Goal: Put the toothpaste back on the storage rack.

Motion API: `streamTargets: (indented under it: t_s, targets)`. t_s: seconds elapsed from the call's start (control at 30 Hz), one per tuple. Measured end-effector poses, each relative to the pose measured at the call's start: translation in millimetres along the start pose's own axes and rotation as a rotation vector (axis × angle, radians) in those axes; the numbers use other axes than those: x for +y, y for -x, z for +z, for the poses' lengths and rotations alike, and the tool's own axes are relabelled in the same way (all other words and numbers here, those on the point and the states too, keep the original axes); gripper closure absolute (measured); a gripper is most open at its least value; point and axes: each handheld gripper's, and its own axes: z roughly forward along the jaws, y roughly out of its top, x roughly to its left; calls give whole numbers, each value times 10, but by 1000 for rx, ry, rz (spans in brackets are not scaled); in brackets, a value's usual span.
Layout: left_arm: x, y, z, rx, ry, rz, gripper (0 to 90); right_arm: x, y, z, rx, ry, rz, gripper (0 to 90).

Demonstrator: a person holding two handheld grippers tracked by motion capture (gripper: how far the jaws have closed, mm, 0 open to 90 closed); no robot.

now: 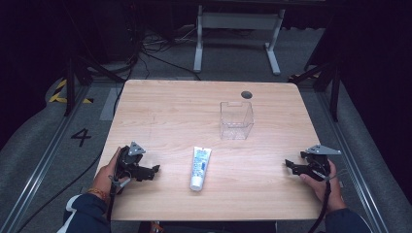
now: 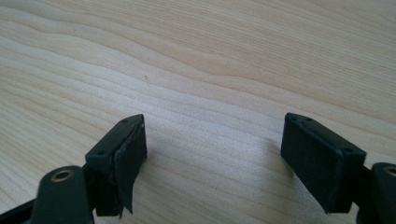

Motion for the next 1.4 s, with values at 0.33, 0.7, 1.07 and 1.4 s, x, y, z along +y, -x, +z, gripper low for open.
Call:
streamTargets:
  t_s: [0.33, 0.7, 1.07, 1.4]
  targets:
    - [0, 0, -1, 2, -1, 2, 1, -1, -1, -1, -1, 0, -2, 227]
    - [81, 39, -33, -79, -67, 95, 73, -1, -2, -1, -2, 0, 0, 227]
    - [267, 271, -57, -132, -119, 87, 191, -1, -2, -1, -2, 0, 0, 228]
    - [517, 562, -118, -146, -120, 76, 213, -1, -1, -1, -2, -1, -2, 227]
